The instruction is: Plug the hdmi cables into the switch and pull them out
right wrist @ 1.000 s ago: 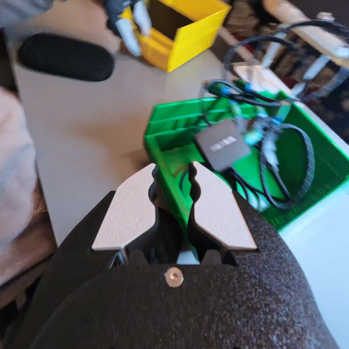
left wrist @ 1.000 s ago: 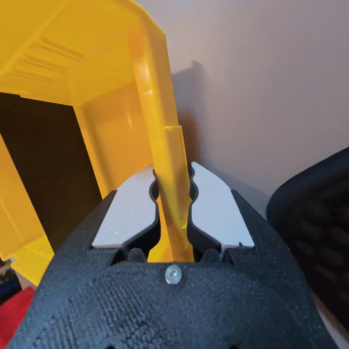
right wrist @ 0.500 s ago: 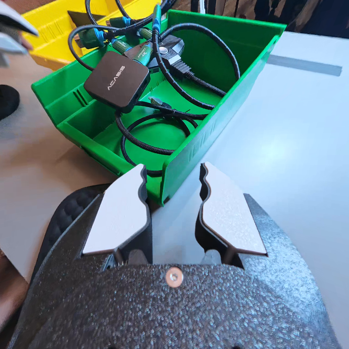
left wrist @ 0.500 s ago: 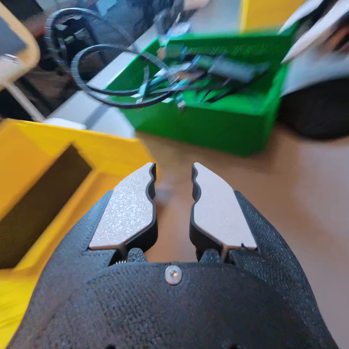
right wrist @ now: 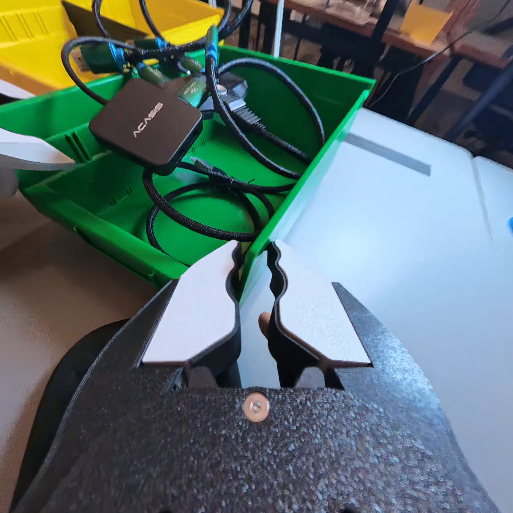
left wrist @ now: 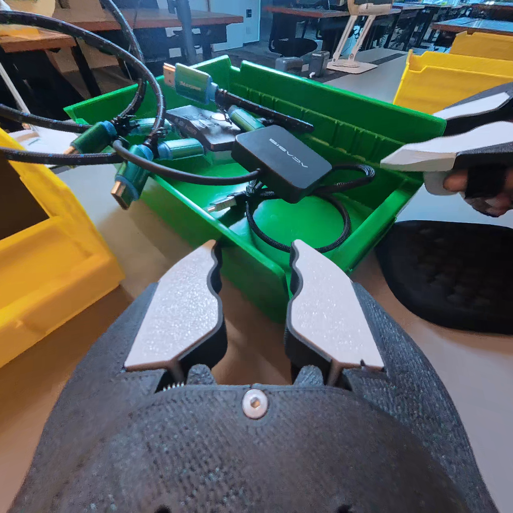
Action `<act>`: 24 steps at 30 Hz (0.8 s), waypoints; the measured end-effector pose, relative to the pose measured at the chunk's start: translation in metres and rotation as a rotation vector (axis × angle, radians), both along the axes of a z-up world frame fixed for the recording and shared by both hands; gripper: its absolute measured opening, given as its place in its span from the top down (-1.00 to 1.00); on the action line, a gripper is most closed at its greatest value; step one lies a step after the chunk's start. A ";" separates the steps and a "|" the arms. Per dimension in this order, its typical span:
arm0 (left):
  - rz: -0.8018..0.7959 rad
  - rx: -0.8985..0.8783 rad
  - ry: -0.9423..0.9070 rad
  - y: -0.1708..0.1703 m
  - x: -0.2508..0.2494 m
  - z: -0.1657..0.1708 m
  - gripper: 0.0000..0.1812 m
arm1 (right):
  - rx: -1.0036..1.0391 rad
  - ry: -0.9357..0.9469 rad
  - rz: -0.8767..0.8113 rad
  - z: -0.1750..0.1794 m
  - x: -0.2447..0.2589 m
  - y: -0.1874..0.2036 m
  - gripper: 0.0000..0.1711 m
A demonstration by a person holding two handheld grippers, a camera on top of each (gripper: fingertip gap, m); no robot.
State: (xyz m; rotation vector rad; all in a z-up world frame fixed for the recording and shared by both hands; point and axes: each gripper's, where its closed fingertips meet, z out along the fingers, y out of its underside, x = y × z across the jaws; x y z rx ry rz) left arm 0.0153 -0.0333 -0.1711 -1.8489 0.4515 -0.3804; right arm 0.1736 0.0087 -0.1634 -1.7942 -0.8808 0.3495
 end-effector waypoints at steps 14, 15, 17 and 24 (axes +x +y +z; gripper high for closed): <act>0.182 0.386 0.172 -0.078 -0.073 0.134 0.78 | 0.269 0.232 0.139 0.142 -0.070 -0.067 0.82; 0.234 0.403 0.200 -0.086 -0.091 0.143 0.80 | 0.272 0.254 0.174 0.148 -0.090 -0.070 0.81; 0.329 0.429 0.248 -0.103 -0.129 0.159 0.82 | 0.271 0.294 0.249 0.158 -0.130 -0.077 0.81; 0.600 0.464 0.295 -0.177 -0.254 0.191 0.83 | 0.199 0.440 0.563 0.173 -0.284 -0.104 0.80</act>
